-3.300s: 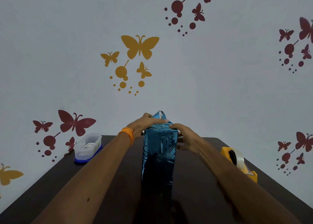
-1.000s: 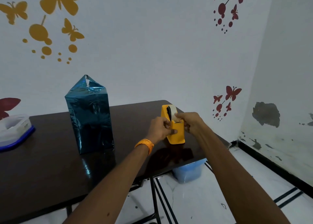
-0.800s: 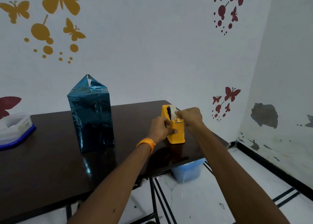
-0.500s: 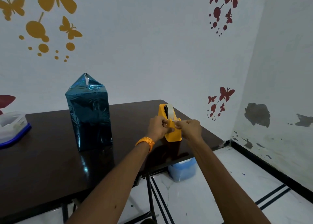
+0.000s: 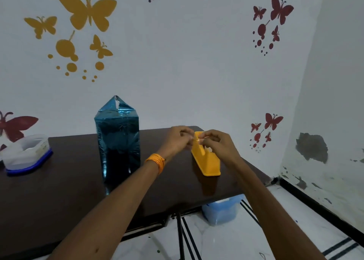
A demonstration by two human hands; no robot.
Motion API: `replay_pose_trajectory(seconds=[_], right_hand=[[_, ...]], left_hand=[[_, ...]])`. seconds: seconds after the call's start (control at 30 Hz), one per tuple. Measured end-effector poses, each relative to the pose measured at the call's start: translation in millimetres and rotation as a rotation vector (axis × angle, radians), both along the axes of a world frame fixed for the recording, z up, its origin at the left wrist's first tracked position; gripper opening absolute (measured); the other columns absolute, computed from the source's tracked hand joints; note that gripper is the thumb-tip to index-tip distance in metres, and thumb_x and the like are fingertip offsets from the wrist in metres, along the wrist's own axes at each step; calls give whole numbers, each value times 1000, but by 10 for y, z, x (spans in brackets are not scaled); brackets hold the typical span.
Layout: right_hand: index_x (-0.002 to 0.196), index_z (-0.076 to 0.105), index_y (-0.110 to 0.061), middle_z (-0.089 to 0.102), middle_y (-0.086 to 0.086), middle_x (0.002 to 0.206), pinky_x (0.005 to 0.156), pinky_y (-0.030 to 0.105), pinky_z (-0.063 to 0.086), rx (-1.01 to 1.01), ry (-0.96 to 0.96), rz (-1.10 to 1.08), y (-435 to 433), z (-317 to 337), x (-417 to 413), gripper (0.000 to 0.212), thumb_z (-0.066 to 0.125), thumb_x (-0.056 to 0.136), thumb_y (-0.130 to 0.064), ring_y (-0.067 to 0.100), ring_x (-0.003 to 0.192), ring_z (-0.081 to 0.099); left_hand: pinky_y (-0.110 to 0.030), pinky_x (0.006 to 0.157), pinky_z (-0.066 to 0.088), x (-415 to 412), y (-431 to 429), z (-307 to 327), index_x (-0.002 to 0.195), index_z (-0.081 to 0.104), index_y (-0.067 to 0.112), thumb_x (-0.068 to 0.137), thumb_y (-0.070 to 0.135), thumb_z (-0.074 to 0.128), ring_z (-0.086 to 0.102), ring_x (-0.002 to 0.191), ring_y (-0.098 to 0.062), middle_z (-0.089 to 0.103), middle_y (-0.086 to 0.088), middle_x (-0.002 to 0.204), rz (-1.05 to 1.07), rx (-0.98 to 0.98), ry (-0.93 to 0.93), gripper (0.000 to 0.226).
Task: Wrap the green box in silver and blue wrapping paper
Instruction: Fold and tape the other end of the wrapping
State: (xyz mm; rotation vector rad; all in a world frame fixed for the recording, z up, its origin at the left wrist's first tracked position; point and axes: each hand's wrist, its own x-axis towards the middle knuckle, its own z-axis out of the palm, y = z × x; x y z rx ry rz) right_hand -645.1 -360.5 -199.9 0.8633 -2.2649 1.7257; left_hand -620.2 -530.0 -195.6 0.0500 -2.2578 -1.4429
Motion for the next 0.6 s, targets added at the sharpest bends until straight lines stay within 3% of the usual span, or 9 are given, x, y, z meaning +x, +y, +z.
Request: replay_pose_trajectory(seconds=[0.07,0.2,0.37,0.47,0.53,0.6], right_hand=[[94,73,-15,75,-7,83,66,10,47,-38,4,129,-184,125,106,14,69,87,-3,-1,79,67],[101,73,-11,75,8,89,73,13,51,-115,30,245,-579,288,247,16,69,88,-3,11,87,70],[99,72,-11,75,4,89,75,14,51,-88,74,354,-1011,420,347,14,69,89,-2,8,87,69],[100,72,-8,75,6,95,74,11,50,-95,60,391,-1185,483,418,14,67,89,-1,5,90,69],[103,73,-13,76,3,98,71,10,47,-76,23,423,-1267,527,464,14,67,91,-6,0,89,68],[106,72,-22,77,-5,100,77,19,48,-22,-2,444,-1343,580,468,15,68,92,-19,3,95,68]], left_hand=[[-31,72,62,199,-201,278,98,73,8,94,12,61,73,85,-20,73,-11,91,-10,14,43,13],[-28,71,62,597,-542,608,87,78,9,90,31,70,72,77,-15,74,-6,79,37,-138,118,24],[-27,65,61,945,-884,729,82,78,10,78,21,83,71,70,-16,74,-3,74,131,-342,205,12],[-13,62,53,1054,-1003,789,79,79,12,75,21,85,68,68,-6,73,3,72,264,-435,270,11],[-16,67,54,1099,-1080,826,78,80,16,75,23,84,67,68,-4,73,6,73,341,-527,307,8],[-19,71,56,1150,-1140,858,80,80,18,77,24,82,66,70,-4,74,6,76,386,-601,320,7]])
